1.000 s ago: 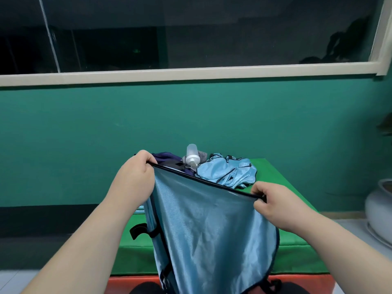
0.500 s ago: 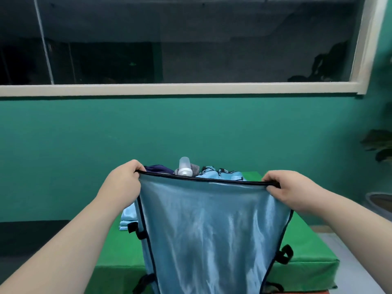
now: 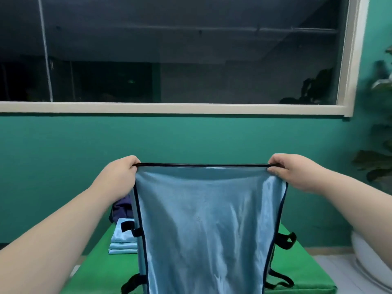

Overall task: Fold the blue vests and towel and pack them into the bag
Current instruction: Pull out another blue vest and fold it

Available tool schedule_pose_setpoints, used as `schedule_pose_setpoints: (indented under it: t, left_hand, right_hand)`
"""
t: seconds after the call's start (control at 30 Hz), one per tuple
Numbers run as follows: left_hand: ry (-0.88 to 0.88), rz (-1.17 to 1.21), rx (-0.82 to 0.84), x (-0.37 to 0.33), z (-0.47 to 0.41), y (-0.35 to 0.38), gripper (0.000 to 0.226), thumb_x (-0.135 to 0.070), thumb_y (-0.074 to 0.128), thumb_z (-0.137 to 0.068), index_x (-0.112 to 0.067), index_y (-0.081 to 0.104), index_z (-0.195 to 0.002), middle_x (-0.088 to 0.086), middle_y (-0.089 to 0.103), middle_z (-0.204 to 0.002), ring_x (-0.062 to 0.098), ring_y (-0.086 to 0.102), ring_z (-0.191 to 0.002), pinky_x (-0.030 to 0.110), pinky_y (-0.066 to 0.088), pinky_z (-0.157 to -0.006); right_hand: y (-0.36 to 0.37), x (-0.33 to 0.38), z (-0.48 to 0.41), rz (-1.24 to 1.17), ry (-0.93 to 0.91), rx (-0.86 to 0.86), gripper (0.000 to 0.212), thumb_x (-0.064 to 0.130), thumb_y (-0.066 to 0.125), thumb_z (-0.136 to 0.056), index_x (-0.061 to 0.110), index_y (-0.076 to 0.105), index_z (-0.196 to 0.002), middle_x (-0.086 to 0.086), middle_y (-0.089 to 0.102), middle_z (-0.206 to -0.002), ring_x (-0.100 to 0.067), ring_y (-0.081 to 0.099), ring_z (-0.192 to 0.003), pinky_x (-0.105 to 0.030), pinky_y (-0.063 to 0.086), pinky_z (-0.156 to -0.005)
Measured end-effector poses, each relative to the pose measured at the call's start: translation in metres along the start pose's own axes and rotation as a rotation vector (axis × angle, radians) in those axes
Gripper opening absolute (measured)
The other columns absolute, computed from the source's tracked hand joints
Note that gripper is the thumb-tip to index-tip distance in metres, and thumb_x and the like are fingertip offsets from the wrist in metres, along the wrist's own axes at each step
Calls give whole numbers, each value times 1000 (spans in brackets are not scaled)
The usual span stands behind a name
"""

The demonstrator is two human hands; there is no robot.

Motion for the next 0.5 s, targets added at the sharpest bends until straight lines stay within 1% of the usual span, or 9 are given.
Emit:
schedule_pose_setpoints:
  t: [0.1, 0.17, 0.23, 0.27, 0.3, 0.37, 0.4, 0.43, 0.5]
  left_hand:
    - [-11, 137, 12, -7, -11, -6, 24, -14, 39, -99, -20, 59, -87, 3, 64, -83, 25, 58, -78, 32, 42, -62]
    - [-11, 265, 69, -10, -16, -6, 21, -21, 43, -97, -11, 57, -85, 7, 56, -73, 30, 49, -67, 30, 40, -62]
    - [-20, 375, 102, -14, -20, -9, 25, -22, 46, -99, -6, 52, -81, 9, 47, -72, 23, 42, -68, 32, 39, -65]
    - [-17, 386, 114, -16, -19, -13, 25, -18, 46, -101, -7, 54, -80, 9, 50, -73, 23, 43, -69, 31, 42, -66]
    - [-5, 374, 114, -18, -20, -16, 25, -16, 46, -101, -9, 58, -80, 8, 55, -74, 23, 47, -70, 32, 46, -67]
    - [45, 251, 68, -26, -19, -30, 25, -16, 47, -100, -18, 65, -82, 4, 67, -78, 27, 58, -73, 36, 53, -74]
    - [70, 156, 39, -31, -16, -38, 25, -17, 48, -100, -21, 66, -82, 2, 68, -80, 24, 60, -75, 35, 53, -73]
    - [97, 77, 15, -38, -15, -45, 25, -17, 48, -99, -24, 65, -84, 0, 68, -80, 21, 59, -74, 32, 50, -68]
    - [140, -6, 12, -48, -12, -55, 22, -17, 50, -99, -28, 65, -87, -6, 67, -82, 13, 58, -73, 27, 42, -62]
  right_hand:
    - [-15, -9, -6, -16, 29, -10, 13, 26, 60, -97, 35, 57, -89, 13, 66, -89, -10, 59, -82, -24, 41, -68]
    - [-25, -14, -6, -9, 43, -27, 13, 25, 59, -97, 34, 58, -89, 12, 66, -88, -9, 59, -81, -25, 42, -67]
    - [-33, -17, -6, -8, 51, -59, 14, 23, 57, -98, 34, 58, -90, 12, 66, -88, -9, 59, -81, -25, 42, -67]
    - [-39, -17, -6, -17, 51, -83, 13, 23, 57, -99, 34, 58, -91, 12, 66, -89, -8, 59, -82, -25, 42, -67]
    - [-45, -17, -5, -33, 52, -111, 12, 23, 57, -99, 33, 59, -92, 12, 66, -89, -7, 59, -82, -25, 42, -67]
    - [-58, -14, -4, -62, 46, -167, 11, 23, 57, -99, 31, 60, -92, 12, 66, -89, -6, 59, -81, -25, 41, -66]
    - [-65, -11, -3, -69, 43, -188, 10, 24, 58, -99, 31, 61, -91, 12, 66, -87, -6, 58, -79, -23, 40, -64]
    - [-72, -9, -2, -70, 41, -202, 10, 25, 58, -98, 30, 61, -91, 12, 65, -84, -5, 57, -75, -22, 38, -61]
    - [-83, -6, 0, -63, 49, -200, 8, 25, 60, -98, 28, 62, -91, 12, 64, -80, -5, 56, -69, -21, 36, -57]
Point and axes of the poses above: each hand's wrist, its own z-axis away from the middle knuckle, its own y-axis out of the palm, x = y × z, the point moved 8 cm from there along -z, towards the middle knuckle
